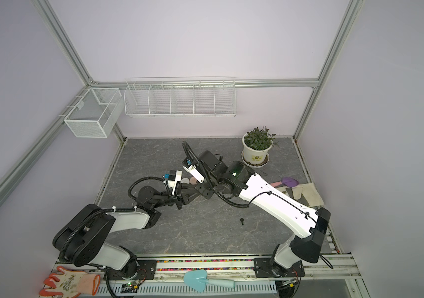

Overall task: Insert wireless bluetooth earbuds into charging case
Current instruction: Insert the wireless bluetooth earbud into the charging case.

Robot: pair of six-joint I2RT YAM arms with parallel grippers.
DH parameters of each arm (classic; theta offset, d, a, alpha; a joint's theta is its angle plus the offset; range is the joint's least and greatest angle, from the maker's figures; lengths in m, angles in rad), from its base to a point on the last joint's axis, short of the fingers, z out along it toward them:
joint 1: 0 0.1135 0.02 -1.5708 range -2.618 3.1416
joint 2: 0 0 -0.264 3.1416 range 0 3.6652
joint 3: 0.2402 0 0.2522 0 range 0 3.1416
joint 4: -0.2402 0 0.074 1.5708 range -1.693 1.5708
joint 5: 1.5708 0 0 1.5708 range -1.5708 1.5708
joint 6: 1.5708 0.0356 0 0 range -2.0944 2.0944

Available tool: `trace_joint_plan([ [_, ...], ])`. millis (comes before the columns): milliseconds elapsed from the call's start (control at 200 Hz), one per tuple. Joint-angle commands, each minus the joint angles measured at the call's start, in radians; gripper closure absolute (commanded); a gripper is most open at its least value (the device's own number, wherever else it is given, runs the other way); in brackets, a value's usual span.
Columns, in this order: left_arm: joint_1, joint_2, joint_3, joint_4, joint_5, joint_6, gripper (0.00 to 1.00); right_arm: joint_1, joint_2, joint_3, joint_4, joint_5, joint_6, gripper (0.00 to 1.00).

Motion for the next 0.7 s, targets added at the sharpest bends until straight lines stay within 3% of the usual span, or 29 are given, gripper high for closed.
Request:
trace_joint_plan([
  [0,-0.003,-0.023,0.015,0.045,0.008,0.015,1.0,0.01,0.016,-0.02,0.015,0.008,-0.018,0.86],
  [695,-0.003,-0.036,0.009,0.046,0.007,0.023,1.0,0.011,0.03,-0.025,0.003,-0.018,-0.021,0.87],
])
